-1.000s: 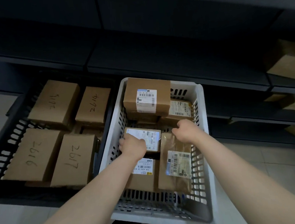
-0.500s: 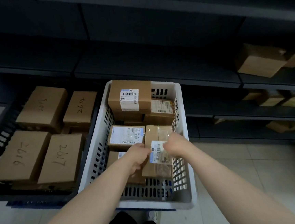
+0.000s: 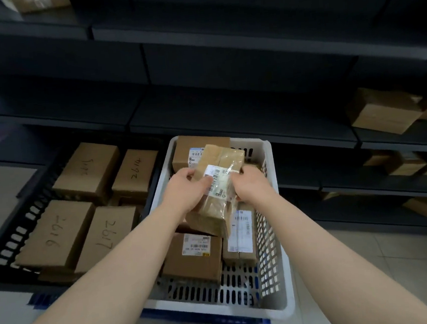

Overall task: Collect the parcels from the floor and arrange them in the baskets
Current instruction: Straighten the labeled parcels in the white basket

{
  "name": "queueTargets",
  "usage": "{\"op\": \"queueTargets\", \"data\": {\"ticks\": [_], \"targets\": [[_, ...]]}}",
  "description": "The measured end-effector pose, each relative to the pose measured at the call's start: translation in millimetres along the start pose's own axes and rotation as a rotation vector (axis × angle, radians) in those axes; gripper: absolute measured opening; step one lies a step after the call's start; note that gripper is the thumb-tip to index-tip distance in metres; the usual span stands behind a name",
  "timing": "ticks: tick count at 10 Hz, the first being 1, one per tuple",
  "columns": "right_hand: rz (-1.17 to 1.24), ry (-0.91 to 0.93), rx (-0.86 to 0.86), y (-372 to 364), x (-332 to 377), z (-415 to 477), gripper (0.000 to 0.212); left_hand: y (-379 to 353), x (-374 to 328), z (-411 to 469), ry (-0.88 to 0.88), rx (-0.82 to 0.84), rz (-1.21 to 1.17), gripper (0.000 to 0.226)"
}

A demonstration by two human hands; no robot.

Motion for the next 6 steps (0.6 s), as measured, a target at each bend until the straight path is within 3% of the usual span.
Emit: {"op": "queueTargets", "data": {"ticks": [2,4,5,6], "targets": [[0.019,-0.058,0.17,-47,9,33,0.03,26,18,8,0.103,-0.057,0.027,0.084],[-0.081,-0.013,0.302,-68,11,30,0.037,22,45,12,0.165,0.068,0.045,0.051],[-0.002,-0.069,0.25,-60,8,25,0.036,21,47,12,0.127,0.061,0.069,0.05],[0.011,-0.091,0.208,-48,-5,29,0.037,25,49,14,0.092,-0.034,0.127,0.035]]}}
Point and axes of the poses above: each hand's wrist, its own z-axis towards the middle knuckle, its own y-axis out of the back of the hand, x = y × z, the point moved 4 cm from there along z, towards the middle knuckle, and after that the axes turned 2 degrees about -x, right-handed, at the moved point
